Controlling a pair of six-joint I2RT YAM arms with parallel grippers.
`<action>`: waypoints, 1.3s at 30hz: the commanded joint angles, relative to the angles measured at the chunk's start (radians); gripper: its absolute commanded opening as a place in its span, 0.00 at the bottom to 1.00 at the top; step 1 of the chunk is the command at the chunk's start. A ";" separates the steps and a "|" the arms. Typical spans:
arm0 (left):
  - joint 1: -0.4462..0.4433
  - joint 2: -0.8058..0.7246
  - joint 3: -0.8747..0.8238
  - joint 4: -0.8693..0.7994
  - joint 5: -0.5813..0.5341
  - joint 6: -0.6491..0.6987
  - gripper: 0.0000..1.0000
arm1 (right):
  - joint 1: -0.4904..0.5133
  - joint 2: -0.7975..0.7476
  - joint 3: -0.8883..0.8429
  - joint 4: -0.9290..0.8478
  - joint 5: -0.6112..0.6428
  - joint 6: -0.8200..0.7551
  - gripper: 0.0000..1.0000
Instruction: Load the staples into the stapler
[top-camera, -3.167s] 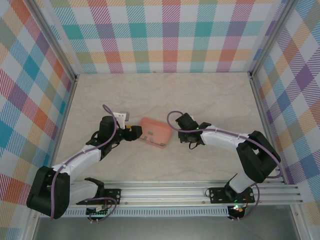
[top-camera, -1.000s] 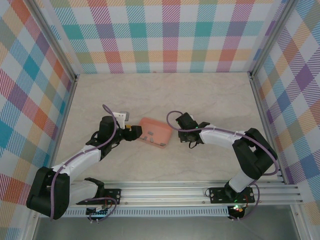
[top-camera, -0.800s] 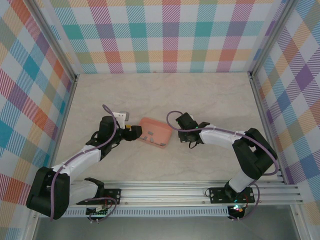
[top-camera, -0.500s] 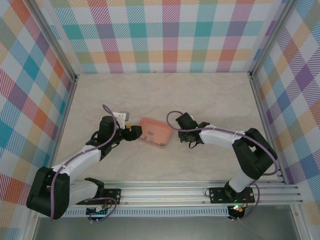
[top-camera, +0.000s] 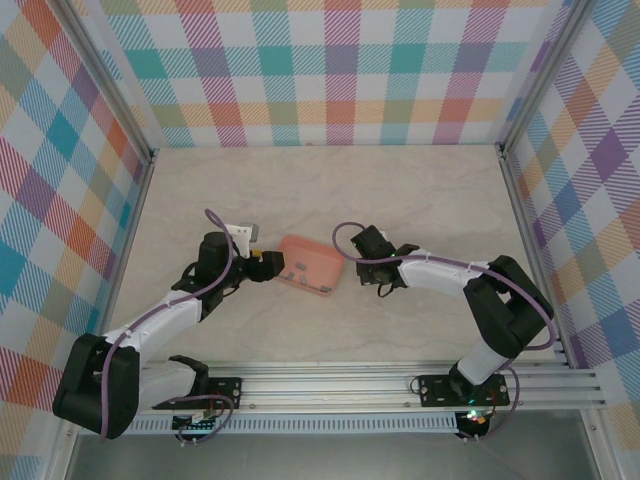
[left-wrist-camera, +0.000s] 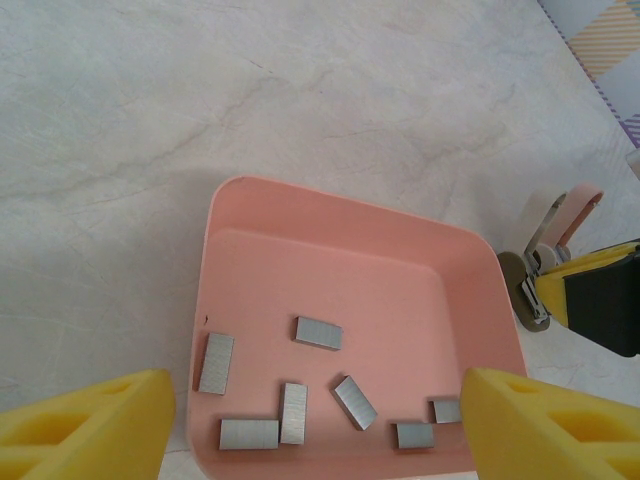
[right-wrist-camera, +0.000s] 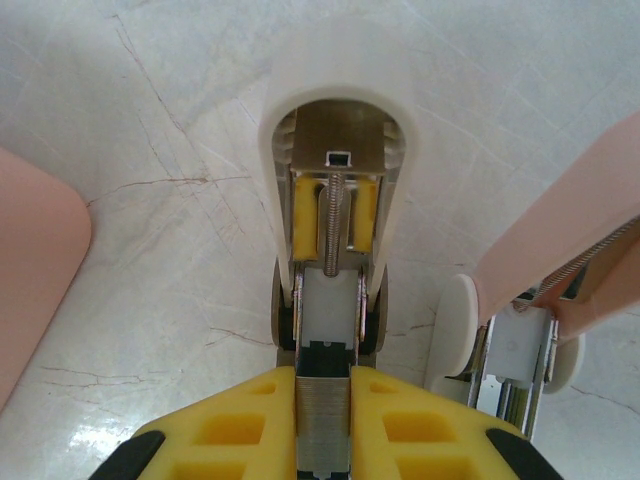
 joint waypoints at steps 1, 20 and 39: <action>-0.009 -0.017 -0.006 0.002 -0.011 0.019 0.75 | -0.007 0.023 0.001 -0.002 -0.005 -0.006 0.17; -0.009 -0.022 -0.008 0.001 -0.014 0.019 0.75 | -0.007 0.011 -0.002 0.001 -0.018 0.001 0.21; -0.009 -0.027 -0.007 0.002 -0.014 0.019 0.75 | -0.007 -0.002 0.005 -0.003 -0.019 0.001 0.25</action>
